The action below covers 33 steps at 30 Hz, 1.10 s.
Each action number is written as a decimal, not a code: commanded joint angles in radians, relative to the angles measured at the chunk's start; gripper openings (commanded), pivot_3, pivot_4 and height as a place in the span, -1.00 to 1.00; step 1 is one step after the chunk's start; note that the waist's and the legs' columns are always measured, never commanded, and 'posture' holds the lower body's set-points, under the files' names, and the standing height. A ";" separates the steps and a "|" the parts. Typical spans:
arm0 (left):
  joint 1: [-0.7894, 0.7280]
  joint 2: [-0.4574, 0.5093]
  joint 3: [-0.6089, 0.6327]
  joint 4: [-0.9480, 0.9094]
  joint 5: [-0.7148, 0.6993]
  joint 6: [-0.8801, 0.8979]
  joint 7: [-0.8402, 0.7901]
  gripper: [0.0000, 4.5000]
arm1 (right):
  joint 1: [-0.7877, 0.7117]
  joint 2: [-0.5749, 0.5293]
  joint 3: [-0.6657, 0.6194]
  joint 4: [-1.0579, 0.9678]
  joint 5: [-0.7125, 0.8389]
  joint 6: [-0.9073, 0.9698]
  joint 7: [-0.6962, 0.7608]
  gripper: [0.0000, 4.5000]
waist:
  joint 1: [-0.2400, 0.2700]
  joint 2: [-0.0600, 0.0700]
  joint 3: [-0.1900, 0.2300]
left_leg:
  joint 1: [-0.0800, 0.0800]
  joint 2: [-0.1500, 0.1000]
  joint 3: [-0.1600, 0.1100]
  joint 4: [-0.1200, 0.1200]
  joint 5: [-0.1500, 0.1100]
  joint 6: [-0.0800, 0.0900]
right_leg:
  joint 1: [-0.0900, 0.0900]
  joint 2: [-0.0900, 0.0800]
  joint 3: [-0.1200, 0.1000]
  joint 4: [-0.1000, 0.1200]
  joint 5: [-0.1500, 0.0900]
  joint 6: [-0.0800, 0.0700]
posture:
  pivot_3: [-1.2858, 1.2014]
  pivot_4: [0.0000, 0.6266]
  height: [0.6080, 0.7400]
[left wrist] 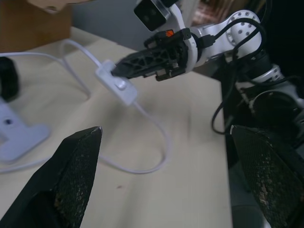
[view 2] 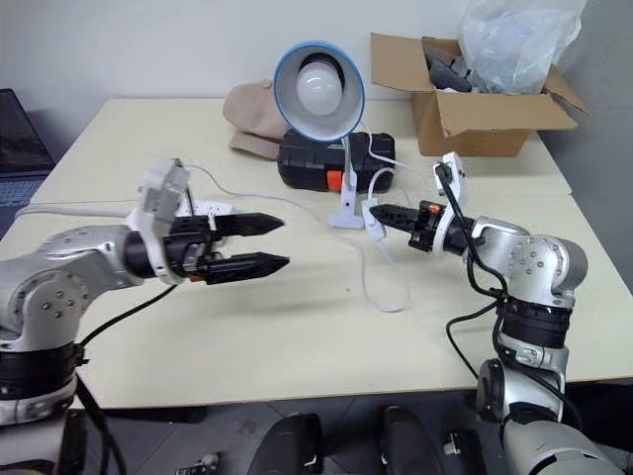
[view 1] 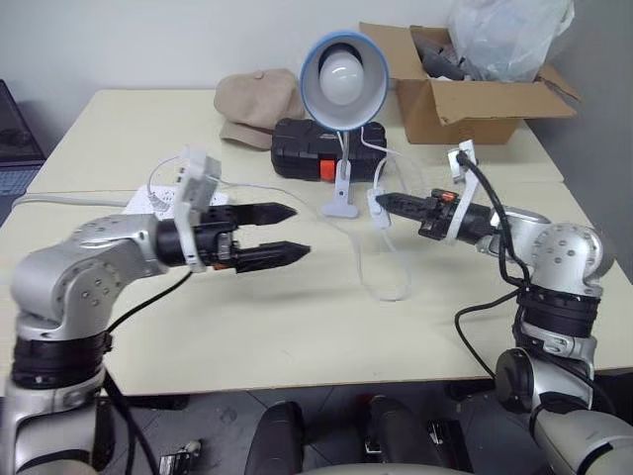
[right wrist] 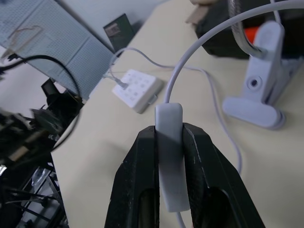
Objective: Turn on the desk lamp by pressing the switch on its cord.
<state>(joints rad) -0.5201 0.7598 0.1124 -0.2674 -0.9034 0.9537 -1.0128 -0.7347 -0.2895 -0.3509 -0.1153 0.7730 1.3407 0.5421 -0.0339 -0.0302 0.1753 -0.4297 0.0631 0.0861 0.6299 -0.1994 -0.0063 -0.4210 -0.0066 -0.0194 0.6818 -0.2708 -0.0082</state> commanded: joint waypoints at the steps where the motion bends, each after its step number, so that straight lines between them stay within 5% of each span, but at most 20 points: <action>1: -0.031 -0.025 0.006 0.019 -0.039 0.040 0.027 1.00 | 0.015 -0.023 0.006 -0.073 0.066 -0.030 0.037 -0.84 | 0.000 0.000 0.000 | 0.000 0.000 0.000 0.000 0.000 0.000 | 0.000 0.000 0.000 0.000 0.000 0.000 | 0.03 -0.52 1.00; 10: -0.082 -0.210 0.047 0.080 -0.191 0.141 0.175 1.00 | 0.011 -0.021 -0.024 -0.151 0.276 0.041 0.014 -0.84 | 0.003 0.000 0.000 | 0.000 0.000 0.000 0.001 0.000 0.000 | 0.000 0.000 0.001 0.000 0.000 0.000 | 0.03 -0.52 1.00; 33: -0.087 -0.288 0.036 0.112 -0.276 0.155 0.206 1.00 | 0.017 -0.077 0.014 -0.142 0.599 0.014 -0.171 -0.84 | 0.003 0.000 0.000 | 0.000 0.000 0.000 0.001 0.000 0.000 | 0.000 0.001 0.001 0.000 0.000 0.000 | 0.03 -0.52 1.00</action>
<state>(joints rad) -0.5963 0.4705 0.1434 -0.1442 -1.1763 1.1233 -0.7962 -0.7078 -0.3532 -0.3380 -0.2311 1.3214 1.3788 0.3812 -0.0304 -0.0305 0.1752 -0.4297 0.0630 0.0861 0.6306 -0.1993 -0.0064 -0.4205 -0.0060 -0.0185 0.6817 -0.2707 -0.0083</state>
